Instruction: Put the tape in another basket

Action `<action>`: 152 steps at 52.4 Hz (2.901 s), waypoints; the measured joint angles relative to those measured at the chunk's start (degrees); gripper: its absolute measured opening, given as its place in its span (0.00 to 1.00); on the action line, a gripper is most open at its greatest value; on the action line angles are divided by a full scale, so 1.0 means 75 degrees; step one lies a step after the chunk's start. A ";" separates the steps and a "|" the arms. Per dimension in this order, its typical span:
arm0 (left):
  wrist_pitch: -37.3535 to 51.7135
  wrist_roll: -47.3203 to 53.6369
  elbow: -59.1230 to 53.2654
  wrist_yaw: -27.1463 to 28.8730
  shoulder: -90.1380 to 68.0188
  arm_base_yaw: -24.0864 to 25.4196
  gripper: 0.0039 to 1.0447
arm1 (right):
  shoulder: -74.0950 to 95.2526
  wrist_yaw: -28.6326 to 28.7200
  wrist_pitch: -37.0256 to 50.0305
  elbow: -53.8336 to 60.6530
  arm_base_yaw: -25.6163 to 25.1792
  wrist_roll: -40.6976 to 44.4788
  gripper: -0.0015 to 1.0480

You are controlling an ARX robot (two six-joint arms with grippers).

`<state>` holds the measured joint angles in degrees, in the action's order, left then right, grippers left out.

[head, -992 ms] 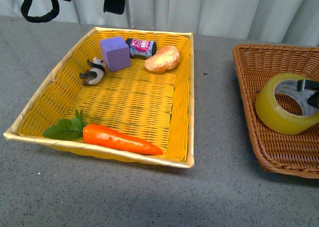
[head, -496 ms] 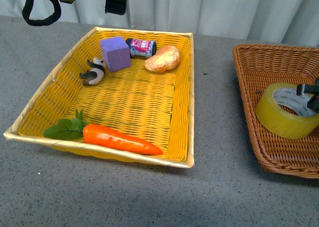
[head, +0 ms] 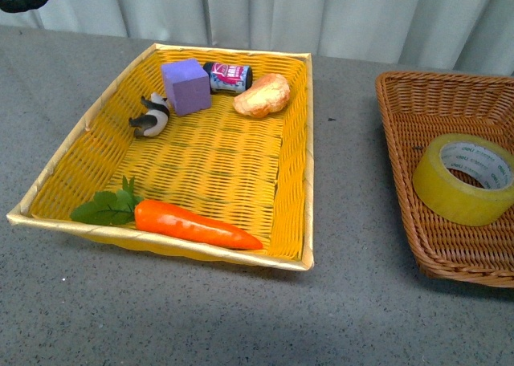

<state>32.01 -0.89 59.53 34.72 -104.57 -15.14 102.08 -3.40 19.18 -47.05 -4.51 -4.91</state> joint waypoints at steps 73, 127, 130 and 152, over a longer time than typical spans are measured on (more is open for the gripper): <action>0.2235 0.0082 -0.7627 -0.4625 0.7018 0.1999 0.04 | -0.7283 0.0455 0.3450 0.6076 0.0595 0.0656 0.01; -0.2276 0.0082 -0.7796 -0.4628 1.1983 0.1999 0.04 | -1.1870 0.0458 -0.0790 0.6234 0.0595 0.0656 0.01; -0.2413 0.0082 -0.7796 -0.4628 1.2120 0.1999 0.04 | -1.1995 0.0458 -0.0915 0.6234 0.0595 0.0656 0.01; -0.4229 0.0082 -0.7796 -0.4634 1.3886 0.1999 0.04 | -1.3572 0.0460 -0.2544 0.6231 0.0595 0.0659 0.01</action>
<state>0.30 -0.27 1.06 -0.03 -0.43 -0.14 0.30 0.05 0.10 -0.32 -0.05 0.03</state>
